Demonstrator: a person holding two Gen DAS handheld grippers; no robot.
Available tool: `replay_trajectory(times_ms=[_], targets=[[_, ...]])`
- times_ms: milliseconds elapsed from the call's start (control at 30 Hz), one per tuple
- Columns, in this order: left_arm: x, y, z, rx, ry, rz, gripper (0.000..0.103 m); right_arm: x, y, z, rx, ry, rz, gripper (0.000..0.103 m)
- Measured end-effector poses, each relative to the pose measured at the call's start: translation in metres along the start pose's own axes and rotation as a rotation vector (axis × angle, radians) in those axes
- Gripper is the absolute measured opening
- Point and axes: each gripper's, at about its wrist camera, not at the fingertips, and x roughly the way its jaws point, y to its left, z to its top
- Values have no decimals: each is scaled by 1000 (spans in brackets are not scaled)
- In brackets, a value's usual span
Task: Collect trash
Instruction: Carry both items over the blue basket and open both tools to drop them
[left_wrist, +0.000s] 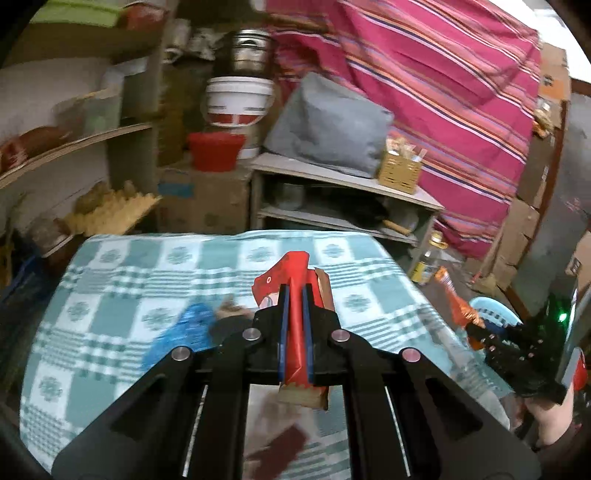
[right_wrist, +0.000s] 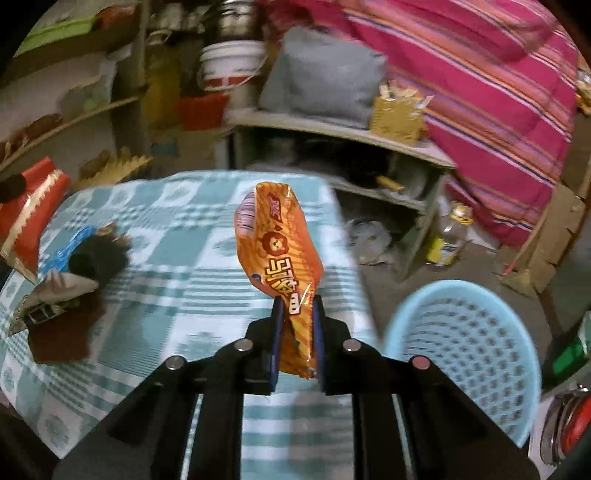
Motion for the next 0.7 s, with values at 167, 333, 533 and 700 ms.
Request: replay_trajectory(times_ms=[167, 333, 533, 700], targets=[[18, -54, 0, 52, 18, -74, 6, -16, -69, -9, 73, -2, -81, 15], [37, -117, -7, 105, 30, -156, 6, -27, -122, -23, 138, -4, -160, 15], [72, -191, -22, 126, 80, -279, 6, -31, -162, -38, 200, 10, -203, 15], [92, -240, -34, 167, 107, -335, 6, -28, -185, -44, 253, 18, -209, 15]])
